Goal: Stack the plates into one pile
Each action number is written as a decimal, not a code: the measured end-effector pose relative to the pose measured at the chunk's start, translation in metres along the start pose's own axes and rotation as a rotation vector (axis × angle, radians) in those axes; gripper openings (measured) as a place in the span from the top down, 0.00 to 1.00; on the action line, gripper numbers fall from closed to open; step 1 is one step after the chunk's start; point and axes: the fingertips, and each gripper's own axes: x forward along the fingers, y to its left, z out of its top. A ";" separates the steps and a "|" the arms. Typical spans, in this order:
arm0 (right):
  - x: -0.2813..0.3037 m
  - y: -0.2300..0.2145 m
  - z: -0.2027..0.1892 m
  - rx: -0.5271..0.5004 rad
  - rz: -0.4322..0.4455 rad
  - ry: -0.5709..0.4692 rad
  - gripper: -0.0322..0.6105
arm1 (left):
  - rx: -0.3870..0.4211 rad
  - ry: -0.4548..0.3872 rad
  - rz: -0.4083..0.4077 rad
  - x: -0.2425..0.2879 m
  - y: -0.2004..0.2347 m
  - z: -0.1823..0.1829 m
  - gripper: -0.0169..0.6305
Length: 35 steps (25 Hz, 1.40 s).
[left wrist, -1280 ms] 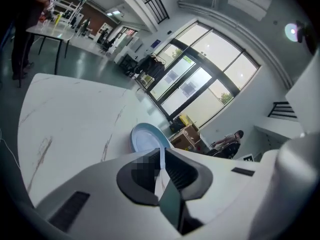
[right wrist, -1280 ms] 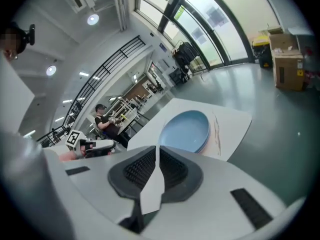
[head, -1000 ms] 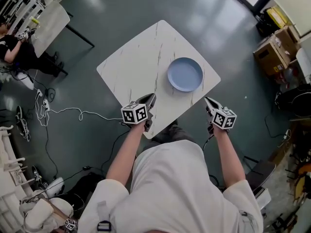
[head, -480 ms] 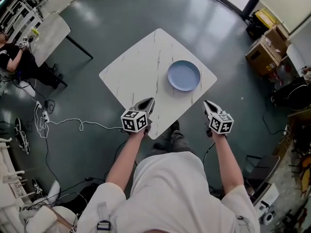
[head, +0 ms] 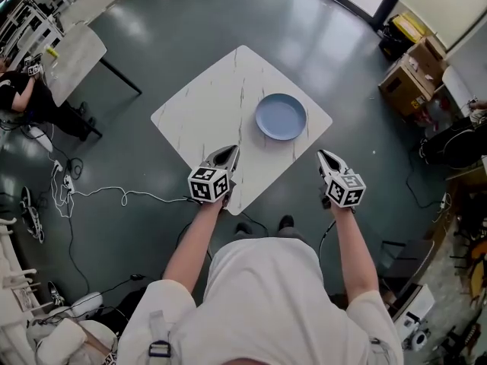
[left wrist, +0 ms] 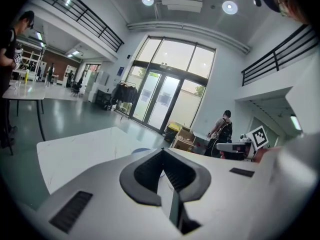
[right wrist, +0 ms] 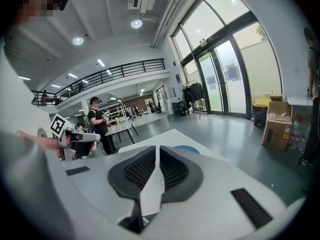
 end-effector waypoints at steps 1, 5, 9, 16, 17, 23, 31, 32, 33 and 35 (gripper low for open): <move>-0.002 -0.006 0.003 0.003 -0.006 -0.012 0.89 | 0.012 -0.011 0.007 0.002 -0.003 0.003 0.95; -0.013 -0.027 0.017 0.019 -0.015 -0.062 0.89 | 0.041 -0.049 0.046 0.008 -0.011 0.014 0.95; -0.021 -0.036 0.022 0.006 0.021 -0.091 0.89 | 0.063 -0.076 0.039 0.014 -0.023 0.021 0.95; -0.036 -0.064 0.029 -0.024 0.013 -0.095 0.89 | 0.061 -0.099 0.069 0.014 -0.024 0.026 0.95; -0.037 -0.068 0.029 -0.030 0.018 -0.092 0.89 | 0.062 -0.100 0.069 0.014 -0.025 0.026 0.95; -0.037 -0.075 0.032 -0.069 0.018 -0.082 0.90 | 0.077 -0.098 0.067 0.013 -0.027 0.024 0.95; -0.031 -0.072 0.033 -0.077 0.055 -0.074 0.90 | 0.089 -0.102 0.036 0.013 -0.032 0.025 0.95; -0.030 -0.072 0.034 -0.076 0.055 -0.073 0.90 | 0.087 -0.101 0.038 0.013 -0.030 0.025 0.95; -0.029 -0.072 0.034 -0.075 0.055 -0.073 0.90 | 0.085 -0.101 0.041 0.013 -0.029 0.025 0.95; -0.027 -0.073 0.033 -0.077 0.055 -0.071 0.90 | 0.081 -0.097 0.045 0.013 -0.027 0.024 0.95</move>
